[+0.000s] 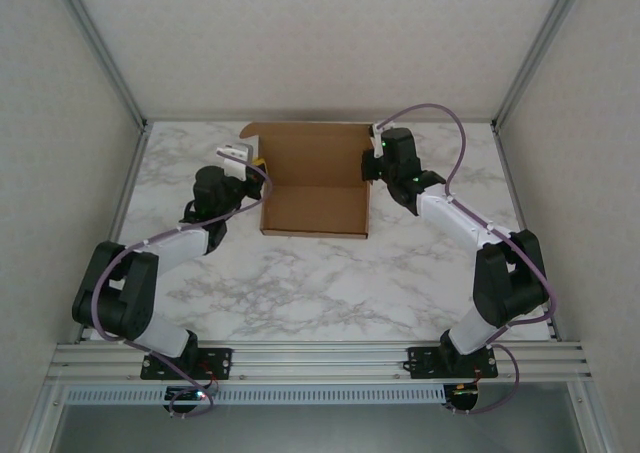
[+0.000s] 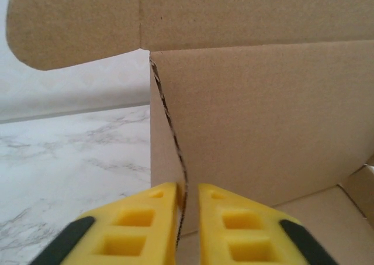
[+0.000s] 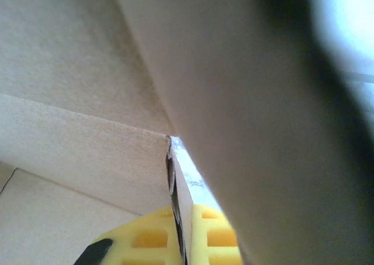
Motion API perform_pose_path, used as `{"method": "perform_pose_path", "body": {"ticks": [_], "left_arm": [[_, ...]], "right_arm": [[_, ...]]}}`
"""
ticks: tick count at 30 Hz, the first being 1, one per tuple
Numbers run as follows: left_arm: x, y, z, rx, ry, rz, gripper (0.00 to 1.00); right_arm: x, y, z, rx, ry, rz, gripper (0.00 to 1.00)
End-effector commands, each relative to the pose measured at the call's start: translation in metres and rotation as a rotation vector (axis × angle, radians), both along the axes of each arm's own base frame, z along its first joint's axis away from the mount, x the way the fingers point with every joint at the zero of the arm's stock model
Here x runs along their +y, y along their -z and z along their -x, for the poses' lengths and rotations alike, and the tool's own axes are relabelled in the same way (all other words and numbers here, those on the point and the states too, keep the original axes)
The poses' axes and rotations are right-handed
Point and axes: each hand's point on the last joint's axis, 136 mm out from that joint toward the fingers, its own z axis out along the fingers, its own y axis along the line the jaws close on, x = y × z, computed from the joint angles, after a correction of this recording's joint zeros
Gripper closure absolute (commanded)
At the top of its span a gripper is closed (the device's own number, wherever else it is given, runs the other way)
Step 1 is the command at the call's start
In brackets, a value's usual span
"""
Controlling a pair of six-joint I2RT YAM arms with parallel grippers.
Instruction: Fold the paper box
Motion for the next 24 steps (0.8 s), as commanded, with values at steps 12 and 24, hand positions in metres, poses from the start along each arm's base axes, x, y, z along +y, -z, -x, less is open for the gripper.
{"method": "perform_pose_path", "body": {"ticks": [12, 24], "left_arm": [[0.005, -0.007, -0.023, -0.023, -0.007, -0.032, 0.79], [-0.003, -0.001, -0.009, -0.032, -0.086, 0.11, 1.0]], "right_arm": [[0.015, -0.025, 0.009, -0.049, -0.108, -0.018, 1.0], [0.01, -0.011, -0.006, 0.021, 0.079, -0.16, 1.0]]}}
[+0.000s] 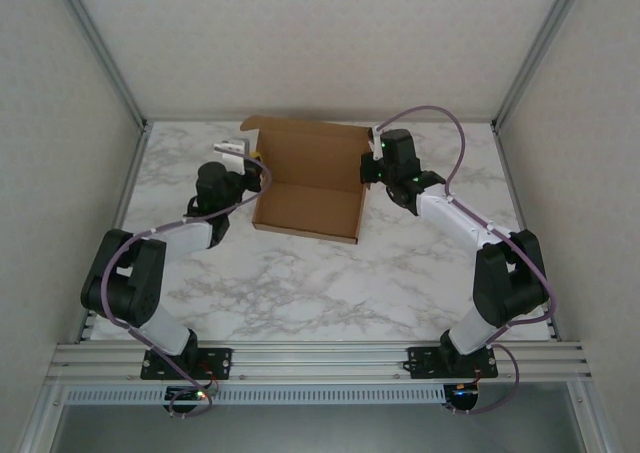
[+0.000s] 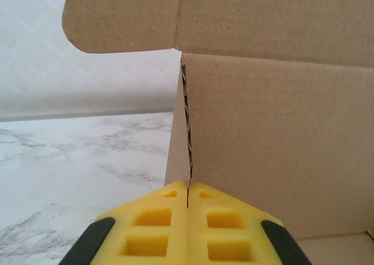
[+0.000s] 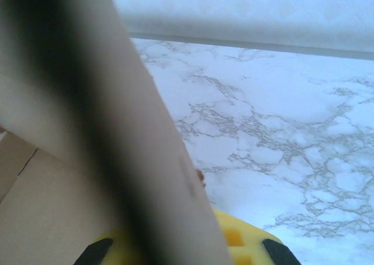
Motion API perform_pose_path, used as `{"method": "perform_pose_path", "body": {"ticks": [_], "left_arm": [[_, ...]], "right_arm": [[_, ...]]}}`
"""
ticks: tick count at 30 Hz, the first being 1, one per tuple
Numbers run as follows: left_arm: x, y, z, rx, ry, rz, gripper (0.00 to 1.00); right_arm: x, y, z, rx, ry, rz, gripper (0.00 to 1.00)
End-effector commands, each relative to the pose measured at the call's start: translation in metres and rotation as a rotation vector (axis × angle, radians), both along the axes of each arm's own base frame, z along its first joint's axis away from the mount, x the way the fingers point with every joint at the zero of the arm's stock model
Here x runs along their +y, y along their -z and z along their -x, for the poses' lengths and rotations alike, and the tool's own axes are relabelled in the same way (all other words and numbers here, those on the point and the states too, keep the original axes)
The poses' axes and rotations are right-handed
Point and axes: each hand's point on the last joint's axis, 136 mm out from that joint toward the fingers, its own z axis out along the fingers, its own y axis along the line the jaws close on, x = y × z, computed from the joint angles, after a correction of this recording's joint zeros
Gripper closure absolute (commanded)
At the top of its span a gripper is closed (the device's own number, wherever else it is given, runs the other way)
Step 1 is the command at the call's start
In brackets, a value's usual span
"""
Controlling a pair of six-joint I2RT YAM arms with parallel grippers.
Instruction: Fold the paper box
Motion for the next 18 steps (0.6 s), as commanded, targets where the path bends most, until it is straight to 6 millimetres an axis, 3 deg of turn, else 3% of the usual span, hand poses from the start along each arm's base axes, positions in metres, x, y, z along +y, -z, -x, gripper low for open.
{"method": "perform_pose_path", "body": {"ticks": [1, 10, 18], "left_arm": [[-0.012, -0.003, 0.013, -0.033, -0.023, 0.05, 1.0], [-0.018, -0.005, 0.035, -0.09, -0.11, 0.078, 1.0], [-0.02, -0.008, 0.042, -0.127, -0.169, 0.108, 1.0]], "right_arm": [[0.006, -0.016, -0.013, -0.034, 0.091, -0.121, 1.0], [-0.012, 0.0, -0.023, -0.108, 0.284, -0.125, 1.0], [0.0, -0.013, -0.01, -0.362, 0.279, -0.15, 1.0]]}}
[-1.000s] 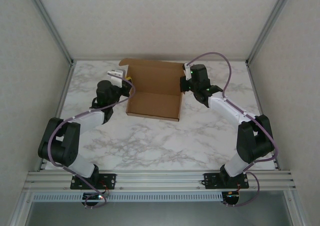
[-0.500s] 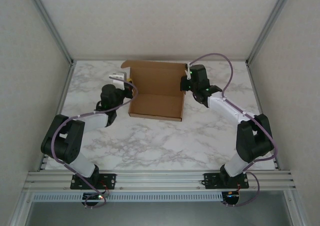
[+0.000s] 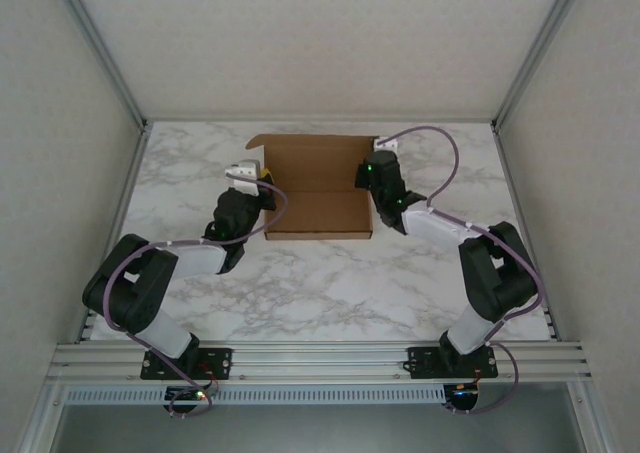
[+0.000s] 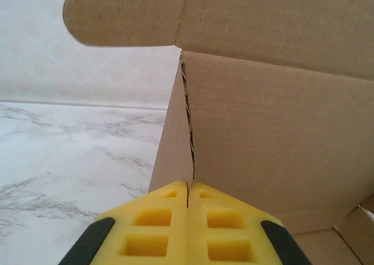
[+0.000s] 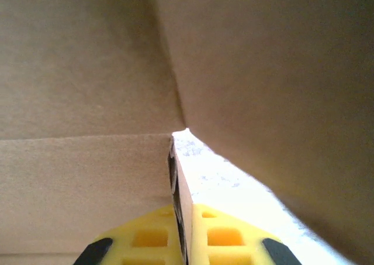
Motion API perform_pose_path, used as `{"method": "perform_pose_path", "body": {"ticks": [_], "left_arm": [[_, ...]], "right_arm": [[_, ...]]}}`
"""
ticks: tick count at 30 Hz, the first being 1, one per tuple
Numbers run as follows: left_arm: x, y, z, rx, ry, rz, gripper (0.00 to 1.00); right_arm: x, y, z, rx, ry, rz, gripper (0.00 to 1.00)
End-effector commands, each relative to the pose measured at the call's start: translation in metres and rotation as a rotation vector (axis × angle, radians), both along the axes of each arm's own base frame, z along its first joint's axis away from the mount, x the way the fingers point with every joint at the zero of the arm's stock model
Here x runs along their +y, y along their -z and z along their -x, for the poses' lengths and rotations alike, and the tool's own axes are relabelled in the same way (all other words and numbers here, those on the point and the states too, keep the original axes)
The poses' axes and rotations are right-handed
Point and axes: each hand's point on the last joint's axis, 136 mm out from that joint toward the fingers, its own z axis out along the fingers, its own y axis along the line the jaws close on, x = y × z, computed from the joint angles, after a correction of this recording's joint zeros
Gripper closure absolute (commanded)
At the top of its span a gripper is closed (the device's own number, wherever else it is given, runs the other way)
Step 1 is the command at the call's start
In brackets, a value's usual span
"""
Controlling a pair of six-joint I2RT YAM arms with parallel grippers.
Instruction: Fold the paper box
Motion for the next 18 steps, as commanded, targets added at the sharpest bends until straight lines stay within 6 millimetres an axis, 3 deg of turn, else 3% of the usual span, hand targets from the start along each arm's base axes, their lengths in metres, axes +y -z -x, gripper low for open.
{"method": "perform_pose_path", "body": {"ticks": [1, 9, 18], "left_arm": [[0.002, -0.017, 0.005, -0.07, -0.042, 0.069, 1.0], [-0.005, 0.007, 0.026, -0.067, -0.033, 0.071, 1.0], [0.004, 0.031, 0.046, -0.027, -0.047, 0.086, 1.0]], "right_arm": [[0.007, -0.038, 0.0, -0.22, 0.028, -0.09, 1.0], [0.01, -0.017, 0.016, -0.232, 0.014, -0.11, 1.0], [0.016, -0.007, 0.03, -0.22, -0.025, -0.099, 1.0]]}}
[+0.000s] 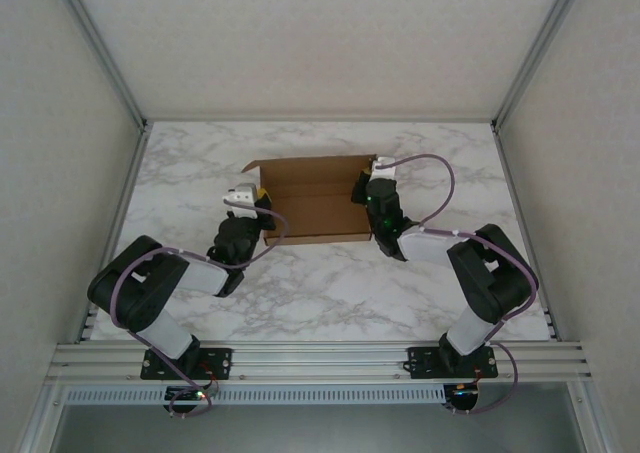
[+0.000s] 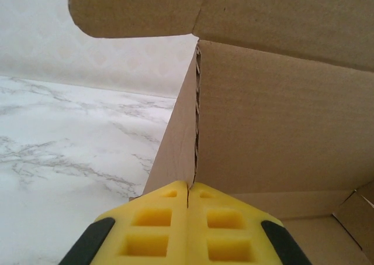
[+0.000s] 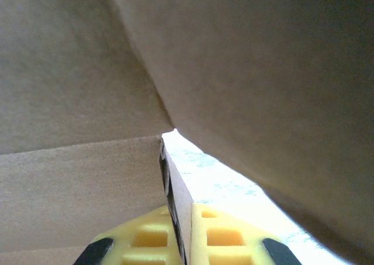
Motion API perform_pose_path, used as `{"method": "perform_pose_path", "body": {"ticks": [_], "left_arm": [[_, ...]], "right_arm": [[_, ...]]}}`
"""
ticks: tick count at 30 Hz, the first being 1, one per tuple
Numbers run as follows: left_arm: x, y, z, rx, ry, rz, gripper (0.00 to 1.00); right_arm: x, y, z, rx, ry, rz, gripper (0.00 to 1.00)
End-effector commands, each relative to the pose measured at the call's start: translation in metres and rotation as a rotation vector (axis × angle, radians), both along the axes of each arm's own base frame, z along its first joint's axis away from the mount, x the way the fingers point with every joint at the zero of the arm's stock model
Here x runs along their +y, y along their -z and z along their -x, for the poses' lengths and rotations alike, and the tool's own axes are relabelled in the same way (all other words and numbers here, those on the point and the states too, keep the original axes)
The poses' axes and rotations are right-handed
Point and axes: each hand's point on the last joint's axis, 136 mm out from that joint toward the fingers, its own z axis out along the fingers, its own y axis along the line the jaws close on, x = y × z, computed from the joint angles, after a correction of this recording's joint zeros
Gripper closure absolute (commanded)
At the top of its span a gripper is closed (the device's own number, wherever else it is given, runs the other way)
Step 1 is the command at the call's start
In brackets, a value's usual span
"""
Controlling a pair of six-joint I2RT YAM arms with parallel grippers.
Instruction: Fold the paper box
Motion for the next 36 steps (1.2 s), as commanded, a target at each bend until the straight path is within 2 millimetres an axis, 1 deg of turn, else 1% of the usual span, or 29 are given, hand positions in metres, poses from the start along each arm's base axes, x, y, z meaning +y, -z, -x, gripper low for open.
{"method": "perform_pose_path", "body": {"ticks": [1, 9, 13, 21, 26, 31, 34, 36], "left_arm": [[-0.003, 0.004, 0.008, 0.001, 0.012, 0.054, 1.0], [-0.01, 0.017, 0.023, 0.033, 0.044, 0.075, 1.0], [-0.013, 0.027, 0.03, 0.055, 0.047, 0.066, 1.0], [-0.005, 0.052, 0.042, 0.101, 0.005, 0.026, 1.0], [-0.004, 0.065, 0.046, 0.127, -0.008, 0.003, 1.0], [-0.004, 0.079, 0.048, 0.157, -0.029, -0.029, 1.0], [0.002, 0.084, 0.048, 0.17, -0.061, -0.048, 1.0], [0.005, 0.086, 0.048, 0.175, -0.08, -0.065, 1.0]], "right_arm": [[0.009, -0.013, 0.008, -0.052, -0.03, -0.043, 1.0], [0.002, 0.006, 0.019, -0.023, -0.03, -0.04, 1.0], [0.002, 0.015, 0.023, -0.005, -0.037, -0.051, 1.0], [0.003, 0.04, 0.038, 0.032, -0.05, -0.049, 1.0], [-0.002, 0.06, 0.046, 0.074, -0.031, -0.068, 1.0], [0.0, 0.078, 0.054, 0.109, -0.033, -0.05, 0.93], [-0.005, 0.078, 0.056, 0.105, -0.008, -0.068, 0.85], [-0.006, 0.072, 0.057, 0.096, -0.007, -0.075, 0.81]]}}
